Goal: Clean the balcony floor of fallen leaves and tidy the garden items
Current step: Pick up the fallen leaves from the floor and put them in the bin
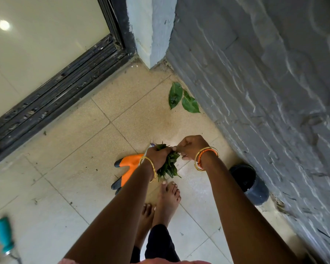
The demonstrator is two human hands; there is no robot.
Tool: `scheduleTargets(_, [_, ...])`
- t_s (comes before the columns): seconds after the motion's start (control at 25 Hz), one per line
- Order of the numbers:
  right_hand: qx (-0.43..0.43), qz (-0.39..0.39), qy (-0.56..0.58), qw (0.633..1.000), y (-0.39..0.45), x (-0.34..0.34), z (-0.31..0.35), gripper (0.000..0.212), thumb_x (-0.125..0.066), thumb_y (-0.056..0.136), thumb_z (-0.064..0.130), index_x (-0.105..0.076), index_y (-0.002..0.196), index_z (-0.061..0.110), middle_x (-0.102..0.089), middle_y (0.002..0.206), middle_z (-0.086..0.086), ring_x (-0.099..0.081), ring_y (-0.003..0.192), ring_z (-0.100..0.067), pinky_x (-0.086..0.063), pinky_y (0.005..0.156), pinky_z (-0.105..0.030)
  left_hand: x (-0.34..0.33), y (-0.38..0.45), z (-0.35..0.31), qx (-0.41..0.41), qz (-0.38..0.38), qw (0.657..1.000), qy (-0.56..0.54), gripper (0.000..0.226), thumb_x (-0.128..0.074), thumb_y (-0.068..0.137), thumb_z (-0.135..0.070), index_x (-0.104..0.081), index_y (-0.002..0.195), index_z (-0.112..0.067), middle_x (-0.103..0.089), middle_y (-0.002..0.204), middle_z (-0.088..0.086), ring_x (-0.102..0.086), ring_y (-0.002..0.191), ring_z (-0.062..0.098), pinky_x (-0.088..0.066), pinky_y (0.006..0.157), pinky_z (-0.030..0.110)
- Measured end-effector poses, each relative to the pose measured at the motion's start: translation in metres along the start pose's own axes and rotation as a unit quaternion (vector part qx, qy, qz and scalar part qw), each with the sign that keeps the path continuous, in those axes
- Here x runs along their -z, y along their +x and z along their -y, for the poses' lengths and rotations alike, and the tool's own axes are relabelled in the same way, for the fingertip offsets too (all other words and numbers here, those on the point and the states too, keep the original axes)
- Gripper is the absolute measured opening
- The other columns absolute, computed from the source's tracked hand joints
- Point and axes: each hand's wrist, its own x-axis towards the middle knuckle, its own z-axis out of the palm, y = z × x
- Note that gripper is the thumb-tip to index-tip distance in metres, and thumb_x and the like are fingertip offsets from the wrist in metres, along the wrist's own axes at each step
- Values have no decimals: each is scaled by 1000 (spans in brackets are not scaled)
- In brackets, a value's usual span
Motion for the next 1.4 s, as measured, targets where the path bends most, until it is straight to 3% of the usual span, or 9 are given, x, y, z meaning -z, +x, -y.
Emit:
scheduleTargets(0.12, [18, 32, -9, 999, 19, 9, 16, 34, -76, 77, 32, -65, 103, 12, -62, 109, -5, -59, 102, -19, -53, 82, -30, 12, 11, -9, 12, -10, 999, -39, 16, -71, 83, -19, -64, 71, -10, -63, 72, 10, -61, 76, 26, -53, 84, 39])
scheduleTargets(0.24, [139, -180, -60, 972, 63, 14, 35, 63, -74, 75, 44, -50, 125, 17, -49, 128, -8, -49, 117, -25, -46, 94, -36, 28, 31, -17, 1, -30, 999, -31, 15, -71, 83, -22, -66, 75, -10, -66, 76, 13, -65, 80, 29, -54, 87, 42])
scheduleTargets(0.36, [134, -272, -207, 930, 123, 3, 53, 80, -64, 77, 57, -33, 140, 20, -29, 143, -16, -32, 130, -38, -40, 99, -50, 43, 62, -15, -5, -61, 998, -27, 33, -73, 80, -25, -68, 99, 1, -68, 95, 21, -66, 94, 36, -53, 90, 48])
scheduleTargets(0.48, [57, -358, -217, 906, 161, -27, 68, 63, -55, 87, 51, -35, 140, 22, -25, 144, -19, -31, 128, -39, -42, 93, -50, 55, 84, -5, -4, -76, 996, -38, 35, -73, 80, -23, -67, 102, 3, -67, 95, 21, -66, 93, 36, -53, 91, 48])
scheduleTargets(0.6, [129, -396, -187, 890, 173, -43, 72, 35, -49, 96, 15, -54, 130, 18, -40, 135, -14, -40, 121, -33, -45, 90, -38, 66, 87, 5, 4, -77, 996, -52, 26, -72, 81, -20, -68, 95, 2, -65, 84, 16, -63, 85, 32, -53, 91, 47])
scheduleTargets(0.76, [210, -360, -121, 901, 148, -24, 44, 34, -49, 85, -4, -70, 109, 9, -63, 110, -12, -59, 102, -27, -40, 91, -19, 78, 63, 17, 21, -90, 994, -64, 20, -72, 81, -19, -67, 88, -1, -66, 86, 18, -64, 85, 32, -53, 90, 48])
scheduleTargets(1.0, [-33, -221, 312, 923, 24, -38, -13, 34, -39, 81, -15, -59, 65, 7, -57, 53, -6, -56, 48, -20, -47, 45, -22, 61, -36, 21, 52, -88, 991, -83, 17, -66, 86, -17, -65, 88, 0, -67, 96, 20, -60, 77, 27, -51, 82, 36])
scheduleTargets(1.2, [-159, -120, 451, 870, -81, -87, -35, 23, -43, 83, 14, -60, 69, 5, -61, 70, -15, -57, 68, -27, -49, 65, -29, 42, -115, 17, 76, -92, 992, -41, 42, -58, 91, -28, -60, 121, 2, -62, 119, 15, -49, 89, 22, -36, 77, 26])
scheduleTargets(1.4, [-162, -75, 330, 927, -167, -114, -24, 46, -40, 90, 33, -58, 118, 1, -62, 118, -16, -60, 110, -32, -51, 92, -40, 52, -202, -2, 72, -94, 992, -34, 44, -54, 91, -31, -59, 123, -1, -60, 121, 16, -54, 100, 28, -38, 79, 26])
